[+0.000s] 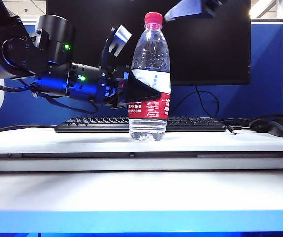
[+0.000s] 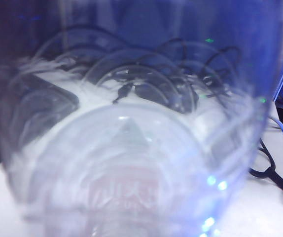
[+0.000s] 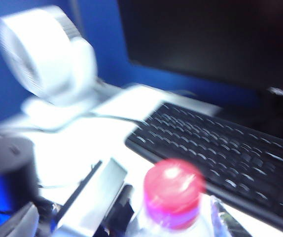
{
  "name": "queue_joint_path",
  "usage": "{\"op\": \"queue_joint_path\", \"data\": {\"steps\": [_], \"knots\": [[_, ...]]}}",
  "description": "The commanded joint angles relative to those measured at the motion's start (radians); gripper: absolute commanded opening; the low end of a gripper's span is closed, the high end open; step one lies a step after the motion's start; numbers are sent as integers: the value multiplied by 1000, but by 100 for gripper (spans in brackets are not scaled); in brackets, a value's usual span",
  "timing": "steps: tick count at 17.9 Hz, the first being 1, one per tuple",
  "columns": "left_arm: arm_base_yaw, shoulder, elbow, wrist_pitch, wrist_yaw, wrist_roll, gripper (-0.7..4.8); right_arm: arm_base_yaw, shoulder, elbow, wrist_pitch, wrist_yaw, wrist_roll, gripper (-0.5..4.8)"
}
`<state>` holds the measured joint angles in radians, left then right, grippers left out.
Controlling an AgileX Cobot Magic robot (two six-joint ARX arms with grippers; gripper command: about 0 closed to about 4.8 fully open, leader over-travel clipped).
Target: Unscrew the cap from the plastic bottle on the table.
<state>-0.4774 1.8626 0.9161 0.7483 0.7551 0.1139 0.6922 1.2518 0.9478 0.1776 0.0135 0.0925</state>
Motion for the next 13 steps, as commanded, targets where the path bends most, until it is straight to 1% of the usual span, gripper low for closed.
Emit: {"op": "queue_joint_path", "data": {"steps": [1, 4, 5, 6, 8, 11, 12, 13], "knots": [[0, 9, -8, -58, -14, 1, 19, 118, 27, 2, 35, 325, -48, 476], [0, 9, -8, -59, -9, 0, 19, 157, 71, 2, 93, 421, -42, 471], [0, 9, -8, -58, -8, -1, 19, 158, 79, 2, 110, 436, -40, 471], [0, 9, -8, -58, -7, -3, 19, 158, 82, 2, 128, 438, -39, 457], [0, 9, -8, -58, -7, -2, 19, 157, 83, 2, 151, 440, -37, 389], [0, 9, -8, -58, 6, -2, 19, 155, 87, 2, 173, 441, -37, 383], [0, 9, -8, -58, 8, -3, 19, 152, 92, 2, 174, 442, -37, 334], [0, 9, -8, -58, 9, -3, 19, 150, 95, 2, 178, 442, -37, 313]]}}
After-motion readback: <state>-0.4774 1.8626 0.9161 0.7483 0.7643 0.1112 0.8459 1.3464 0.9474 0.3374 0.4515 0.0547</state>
